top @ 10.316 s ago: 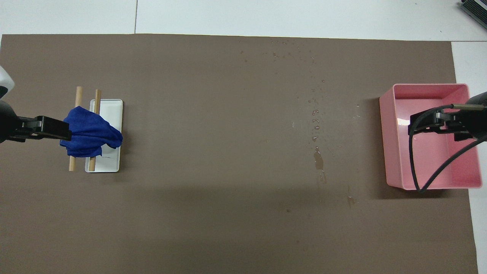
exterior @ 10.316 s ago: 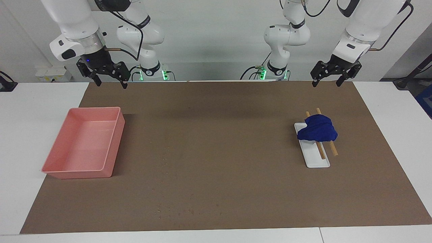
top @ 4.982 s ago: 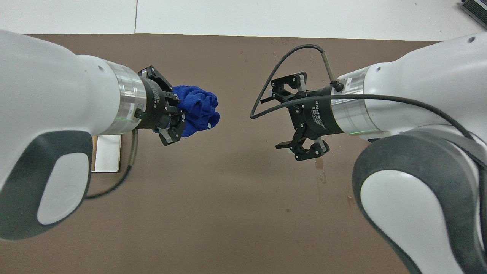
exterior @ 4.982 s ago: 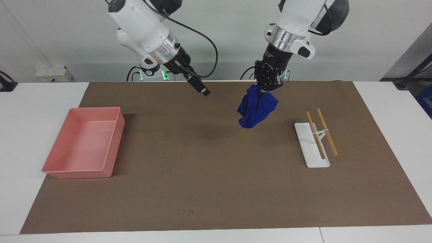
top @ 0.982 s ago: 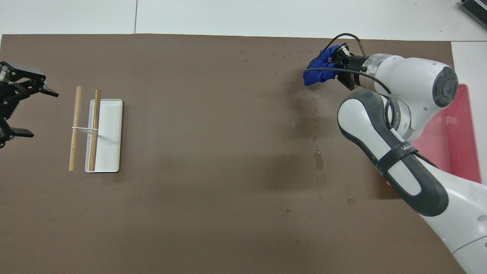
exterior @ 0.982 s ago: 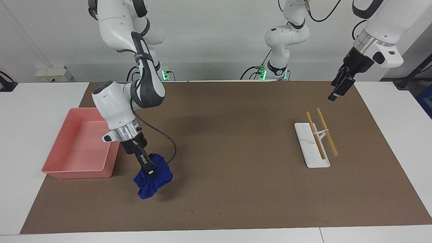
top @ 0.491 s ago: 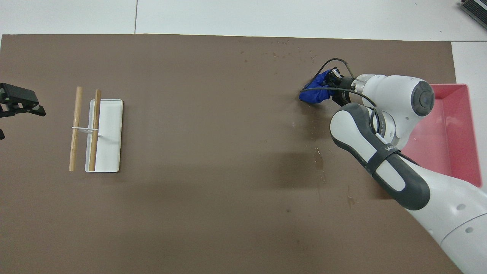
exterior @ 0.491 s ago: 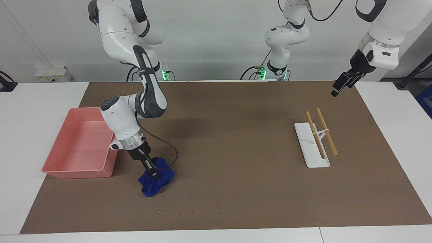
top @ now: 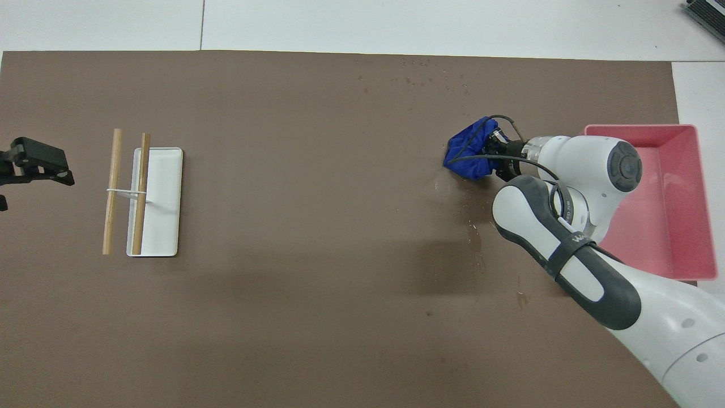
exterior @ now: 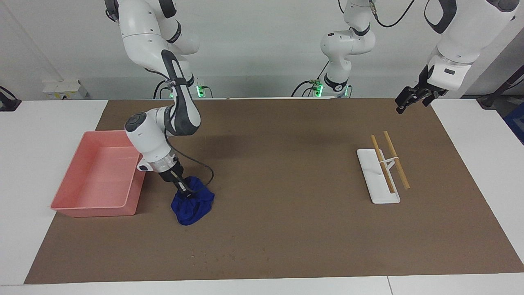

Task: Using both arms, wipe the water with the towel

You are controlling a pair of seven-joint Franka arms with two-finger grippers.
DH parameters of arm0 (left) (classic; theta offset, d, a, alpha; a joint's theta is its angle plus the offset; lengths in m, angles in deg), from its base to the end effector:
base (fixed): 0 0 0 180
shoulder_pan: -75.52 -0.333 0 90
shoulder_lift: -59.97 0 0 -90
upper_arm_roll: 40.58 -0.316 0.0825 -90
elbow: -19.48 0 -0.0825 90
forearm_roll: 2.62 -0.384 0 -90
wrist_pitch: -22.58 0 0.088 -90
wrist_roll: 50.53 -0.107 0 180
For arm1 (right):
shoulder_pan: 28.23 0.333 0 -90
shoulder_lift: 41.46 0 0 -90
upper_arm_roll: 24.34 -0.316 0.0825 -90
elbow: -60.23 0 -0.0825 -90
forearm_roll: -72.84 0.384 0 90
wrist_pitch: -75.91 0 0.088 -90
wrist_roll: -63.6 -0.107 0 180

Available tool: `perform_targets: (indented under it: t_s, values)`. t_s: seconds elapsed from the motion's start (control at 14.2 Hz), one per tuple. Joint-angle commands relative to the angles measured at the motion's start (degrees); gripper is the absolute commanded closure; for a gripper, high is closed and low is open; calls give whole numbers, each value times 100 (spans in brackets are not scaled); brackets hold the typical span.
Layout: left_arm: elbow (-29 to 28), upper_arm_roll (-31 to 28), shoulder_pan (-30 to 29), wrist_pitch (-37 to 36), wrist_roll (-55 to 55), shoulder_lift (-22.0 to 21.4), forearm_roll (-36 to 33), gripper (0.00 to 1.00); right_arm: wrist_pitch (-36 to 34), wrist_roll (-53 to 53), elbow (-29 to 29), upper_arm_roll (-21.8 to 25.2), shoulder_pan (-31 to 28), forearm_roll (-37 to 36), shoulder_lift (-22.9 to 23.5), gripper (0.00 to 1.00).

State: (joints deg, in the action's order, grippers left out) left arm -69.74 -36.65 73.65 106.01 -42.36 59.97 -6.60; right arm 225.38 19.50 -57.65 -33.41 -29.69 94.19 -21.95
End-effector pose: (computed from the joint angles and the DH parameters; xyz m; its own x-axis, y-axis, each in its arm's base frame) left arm 0.5420 -0.0114 0.6217 0.9894 0.1141 -0.0897 0.1068 -0.9908 -0.0830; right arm 0.6075 0.0700 0.2914 0.5884 -0.8031 -0.0940 -0.7814 -0.5349 -0.3214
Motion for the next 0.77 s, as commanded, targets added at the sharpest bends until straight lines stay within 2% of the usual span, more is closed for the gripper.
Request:
perform_targets:
  t_s: [0.0,0.14,0.42,0.49,0.7]
  values:
    - [98,-112,125,-205,-430,9,-173,0,-365,305,-840,-68,-117,36,-544,100]
    - [-16,-112,125,-117,-438,-35,-173,0,-619,358,-1236,-77,-135,36,-860,100]
    - [-122,-321,283,33,-290,-80,10,0,-1857,437,-1676,-68,-266,1,-1440,100]
    - [-148,-462,310,103,42,-80,299,0,-2060,455,-1808,-59,-310,-34,-1598,100]
    - [-175,-560,451,261,150,-80,372,0,-2413,822,-2457,-59,-459,-43,-2125,100]
